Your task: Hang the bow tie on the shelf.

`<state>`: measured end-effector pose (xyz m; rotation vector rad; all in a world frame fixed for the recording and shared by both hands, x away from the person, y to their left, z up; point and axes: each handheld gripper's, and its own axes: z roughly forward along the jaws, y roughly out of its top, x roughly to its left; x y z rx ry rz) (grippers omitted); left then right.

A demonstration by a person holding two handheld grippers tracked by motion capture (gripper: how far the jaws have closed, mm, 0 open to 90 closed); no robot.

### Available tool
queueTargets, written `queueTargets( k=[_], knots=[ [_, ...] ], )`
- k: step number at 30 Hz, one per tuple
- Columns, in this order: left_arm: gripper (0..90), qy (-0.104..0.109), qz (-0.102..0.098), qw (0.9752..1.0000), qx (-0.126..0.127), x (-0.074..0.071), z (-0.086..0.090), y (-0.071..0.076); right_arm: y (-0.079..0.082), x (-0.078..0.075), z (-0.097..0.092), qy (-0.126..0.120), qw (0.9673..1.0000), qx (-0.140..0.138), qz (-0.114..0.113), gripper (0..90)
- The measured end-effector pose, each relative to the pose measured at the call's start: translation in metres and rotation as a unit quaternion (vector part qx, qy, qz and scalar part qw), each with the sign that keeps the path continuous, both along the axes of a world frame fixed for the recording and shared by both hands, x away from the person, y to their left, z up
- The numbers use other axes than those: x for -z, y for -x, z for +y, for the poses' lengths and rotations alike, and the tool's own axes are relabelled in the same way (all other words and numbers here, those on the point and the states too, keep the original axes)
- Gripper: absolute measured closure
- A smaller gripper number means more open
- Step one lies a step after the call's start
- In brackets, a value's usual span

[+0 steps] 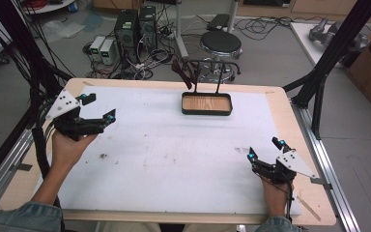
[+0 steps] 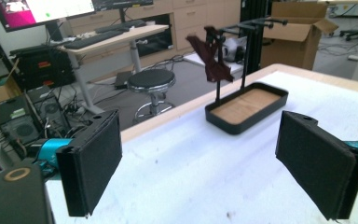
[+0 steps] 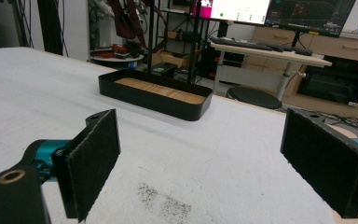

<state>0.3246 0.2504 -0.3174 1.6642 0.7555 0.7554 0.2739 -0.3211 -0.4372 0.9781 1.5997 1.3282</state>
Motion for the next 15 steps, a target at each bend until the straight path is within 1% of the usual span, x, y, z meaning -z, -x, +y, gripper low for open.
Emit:
queueTargets(
  k=[4,6,11,12,15],
  knots=[
    [14.5,-0.008,0.007,0.9999,-0.011,0.017,0.003,0.013,0.0,0.0,0.0,0.0,1.0,0.001,0.001,10.8],
    [14.4,-0.012,0.008,0.9998,-0.017,0.023,0.004,0.018,0.0,0.0,0.0,0.0,1.0,0.001,0.001,10.8],
    [14.4,-0.007,0.022,0.9992,-0.033,0.043,0.01,0.028,0.0,0.0,0.0,0.001,1.0,0.001,0.0,10.8],
    [14.4,-0.007,0.025,0.9989,-0.039,0.047,0.011,0.031,0.0,0.0,0.0,0.0,1.0,0.001,0.001,10.8],
    [14.4,-0.007,0.024,0.9984,-0.05,0.056,0.012,0.036,0.0,0.0,0.0,0.0,1.0,0.001,0.0,10.8]
  ],
)
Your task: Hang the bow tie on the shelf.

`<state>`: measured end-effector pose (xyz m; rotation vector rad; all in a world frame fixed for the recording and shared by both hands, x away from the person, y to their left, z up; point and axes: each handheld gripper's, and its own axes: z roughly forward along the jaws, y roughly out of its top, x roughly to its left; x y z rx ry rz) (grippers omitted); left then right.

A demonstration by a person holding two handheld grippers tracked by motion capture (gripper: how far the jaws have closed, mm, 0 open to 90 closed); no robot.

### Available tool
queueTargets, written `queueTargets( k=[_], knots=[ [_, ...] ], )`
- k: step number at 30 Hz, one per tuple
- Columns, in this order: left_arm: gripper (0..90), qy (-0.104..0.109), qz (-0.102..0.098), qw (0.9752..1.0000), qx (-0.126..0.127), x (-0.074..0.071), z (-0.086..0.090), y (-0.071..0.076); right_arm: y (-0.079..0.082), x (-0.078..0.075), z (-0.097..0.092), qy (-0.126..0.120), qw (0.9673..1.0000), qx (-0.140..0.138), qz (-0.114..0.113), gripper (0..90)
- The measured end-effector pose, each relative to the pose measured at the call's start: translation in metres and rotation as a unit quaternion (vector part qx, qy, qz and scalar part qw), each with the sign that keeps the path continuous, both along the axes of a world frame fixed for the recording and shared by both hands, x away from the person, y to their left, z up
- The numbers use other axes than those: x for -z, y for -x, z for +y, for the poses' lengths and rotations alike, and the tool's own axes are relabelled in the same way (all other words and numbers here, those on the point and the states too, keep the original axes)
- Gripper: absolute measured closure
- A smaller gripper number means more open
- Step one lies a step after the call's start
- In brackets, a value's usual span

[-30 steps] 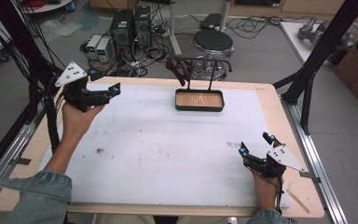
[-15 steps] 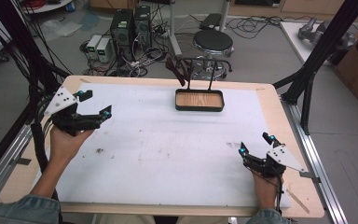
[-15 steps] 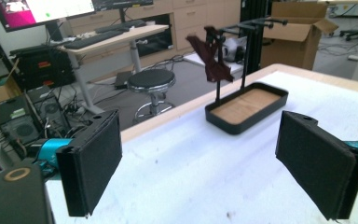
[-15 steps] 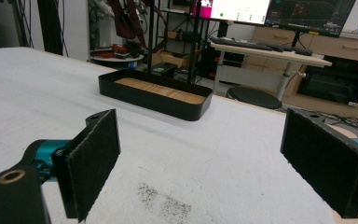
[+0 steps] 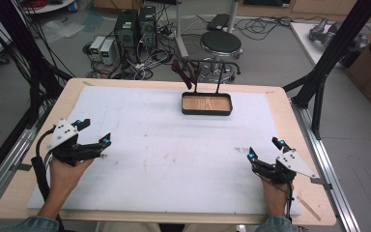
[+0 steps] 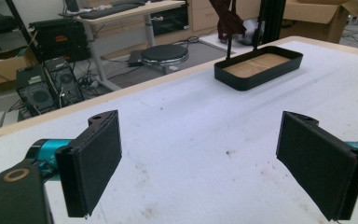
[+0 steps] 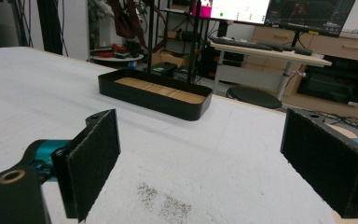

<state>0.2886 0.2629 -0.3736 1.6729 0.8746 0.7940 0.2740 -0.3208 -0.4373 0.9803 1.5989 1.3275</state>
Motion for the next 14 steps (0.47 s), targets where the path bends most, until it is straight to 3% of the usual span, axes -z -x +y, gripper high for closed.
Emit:
queueTargets(
  k=[8,14],
  knots=[
    [14.4,-0.024,0.006,0.9996,-0.012,0.02,-0.003,0.01,0.0,0.0,0.0,0.002,1.0,0.0,-0.001,10.8],
    [14.4,-0.025,0.012,0.9994,-0.019,0.026,-0.003,0.012,0.0,0.0,0.0,0.002,1.0,0.0,0.0,10.8]
  ],
)
